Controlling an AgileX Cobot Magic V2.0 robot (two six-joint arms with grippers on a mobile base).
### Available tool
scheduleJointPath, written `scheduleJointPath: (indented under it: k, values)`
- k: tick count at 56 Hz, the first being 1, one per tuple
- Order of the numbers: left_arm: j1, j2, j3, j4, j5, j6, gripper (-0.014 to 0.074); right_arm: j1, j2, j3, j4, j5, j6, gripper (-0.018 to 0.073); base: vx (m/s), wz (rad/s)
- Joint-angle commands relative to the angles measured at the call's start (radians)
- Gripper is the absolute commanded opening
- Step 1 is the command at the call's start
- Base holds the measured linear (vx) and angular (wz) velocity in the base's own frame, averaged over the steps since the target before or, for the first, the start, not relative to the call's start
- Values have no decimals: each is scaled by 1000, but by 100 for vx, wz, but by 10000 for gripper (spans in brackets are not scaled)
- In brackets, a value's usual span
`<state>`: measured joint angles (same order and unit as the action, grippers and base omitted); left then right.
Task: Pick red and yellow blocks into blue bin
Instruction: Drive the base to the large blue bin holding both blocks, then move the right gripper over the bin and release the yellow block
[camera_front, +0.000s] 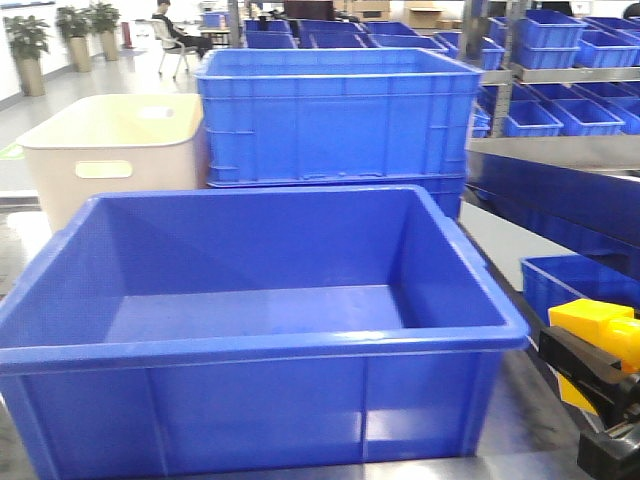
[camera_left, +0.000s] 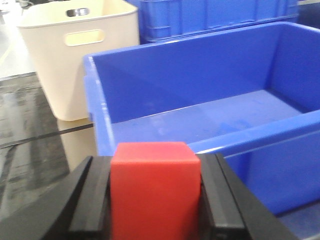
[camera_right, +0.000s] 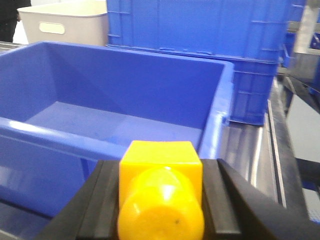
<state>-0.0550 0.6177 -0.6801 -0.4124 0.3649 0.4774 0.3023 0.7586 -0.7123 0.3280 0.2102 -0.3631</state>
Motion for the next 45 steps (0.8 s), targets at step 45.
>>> scheduleJointPath:
  k: [45]
  values:
    - [-5,4,-27,-19,-79,-10,2,0,-4,-30,-2,-85,-9,-10,1,5]
